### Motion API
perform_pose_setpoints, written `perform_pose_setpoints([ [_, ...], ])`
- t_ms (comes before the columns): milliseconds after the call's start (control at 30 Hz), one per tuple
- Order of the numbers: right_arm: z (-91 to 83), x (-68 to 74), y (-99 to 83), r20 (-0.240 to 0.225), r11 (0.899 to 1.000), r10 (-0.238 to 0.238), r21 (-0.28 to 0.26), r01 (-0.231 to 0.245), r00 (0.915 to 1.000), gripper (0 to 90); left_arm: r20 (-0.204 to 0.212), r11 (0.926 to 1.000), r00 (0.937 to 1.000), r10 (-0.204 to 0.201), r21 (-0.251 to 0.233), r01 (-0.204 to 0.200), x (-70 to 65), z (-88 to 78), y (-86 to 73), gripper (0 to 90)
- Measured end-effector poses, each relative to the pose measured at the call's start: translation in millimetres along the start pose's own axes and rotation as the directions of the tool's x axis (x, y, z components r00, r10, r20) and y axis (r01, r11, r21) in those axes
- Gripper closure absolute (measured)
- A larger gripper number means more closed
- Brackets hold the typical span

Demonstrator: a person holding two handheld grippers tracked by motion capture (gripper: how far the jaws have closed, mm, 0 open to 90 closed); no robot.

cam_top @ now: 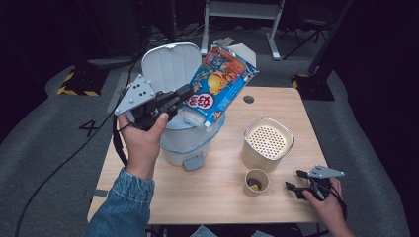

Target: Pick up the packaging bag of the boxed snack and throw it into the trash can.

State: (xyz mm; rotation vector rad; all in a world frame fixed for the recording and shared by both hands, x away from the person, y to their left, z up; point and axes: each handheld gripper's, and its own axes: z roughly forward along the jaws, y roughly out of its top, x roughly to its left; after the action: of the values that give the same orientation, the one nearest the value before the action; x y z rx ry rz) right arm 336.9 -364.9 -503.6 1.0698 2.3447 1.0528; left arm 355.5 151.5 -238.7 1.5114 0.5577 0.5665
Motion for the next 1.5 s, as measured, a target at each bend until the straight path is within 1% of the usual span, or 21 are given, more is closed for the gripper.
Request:
perform_pose_setpoints([
  [100,0.0,0.0,0.0,0.0,1.0,0.0,0.0,0.0,1.0,28.4,-0.013,0.9997,0.9999,-0.011,-0.023,0.01,5.7,1.0,1.8,89.3],
  [200,0.0,0.0,0.0,0.0,1.0,0.0,0.0,0.0,1.0,28.4,-0.047,0.9997,0.9988,-0.011,-0.023,0.01,11.4,1.1,3.7,89.3],
  [233,0.0,0.1,0.0,0.0,1.0,0.0,0.0,0.0,1.0,28.4,-0.056,0.9994,0.9982,-0.02,-0.028,0.019,12.9,1.4,4.1,89.3],
  [267,0.0,0.0,0.0,0.0,1.0,0.0,0.0,0.0,1.0,28.4,-0.065,0.9995,0.9977,-0.017,-0.029,0.015,15.2,1.4,4.8,89.4],
  [400,0.0,0.0,0.0,0.0,1.0,0.0,0.0,0.0,1.0,28.4,-0.1,0.9989,0.9944,-0.036,-0.032,0.033,23.7,3.0,5.8,89.4],
  [433,0.0,0.0,0.0,0.0,1.0,0.0,0.0,0.0,1.0,28.4,-0.109,0.999,0.9934,-0.035,-0.03,0.031,26.4,3.5,5.8,89.4],
  [600,0.0,0.0,0.0,0.0,1.0,0.0,0.0,0.0,1.0,28.4,-0.147,0.9978,0.9874,-0.059,-0.038,0.054,38.4,9.2,4.1,89.4],
  [700,0.0,0.0,0.0,0.0,1.0,0.0,0.0,0.0,1.0,28.4,-0.182,0.9978,0.9813,-0.062,-0.033,0.057,46.1,12.5,1.9,89.3],
  [733,0.0,0.0,0.0,0.0,1.0,0.0,0.0,0.0,1.0,28.4,-0.19,0.9972,0.9791,-0.072,-0.035,0.066,48.8,13.4,0.5,89.4],
  [800,0.0,0.1,0.0,-0.001,1.0,0.001,0.0,-0.001,1.0,28.4,-0.203,0.9963,0.9756,-0.084,-0.037,0.078,53.9,15.1,-2.6,89.3],
  [900,0.0,0.0,0.0,0.0,1.0,-0.001,0.0,0.001,1.0,28.4,-0.213,0.9956,0.9726,-0.094,-0.031,0.089,59.3,17.8,-7.4,89.3],
  [1000,0.0,0.0,0.0,0.0,1.0,0.0,0.0,0.0,1.0,28.4,-0.227,0.9938,0.9674,-0.111,-0.033,0.107,63.4,19.1,-12.3,89.3],
  [1167,0.0,0.0,0.0,0.0,1.0,0.0,0.0,0.0,1.0,28.4,-0.257,0.9924,0.9586,-0.123,-0.019,0.122,69.1,18.8,-19.6,89.3],
  [1300,0.0,0.0,0.0,0.0,1.0,0.0,0.0,0.0,1.0,28.4,-0.27,0.9919,0.9549,-0.123,-0.002,0.127,69.9,20.4,-23.3,89.3],
  [1367,0.0,0.0,0.0,0.0,1.0,0.0,0.0,0.0,1.0,28.4,-0.274,0.992,0.9543,-0.118,0.011,0.126,69.4,21.9,-24.8,89.3],
  [1500,0.0,-0.1,0.0,0.0,1.0,0.0,0.0,0.0,1.0,28.4,-0.289,0.9905,0.9489,-0.126,0.016,0.136,68.0,24.5,-28.2,89.3],
])
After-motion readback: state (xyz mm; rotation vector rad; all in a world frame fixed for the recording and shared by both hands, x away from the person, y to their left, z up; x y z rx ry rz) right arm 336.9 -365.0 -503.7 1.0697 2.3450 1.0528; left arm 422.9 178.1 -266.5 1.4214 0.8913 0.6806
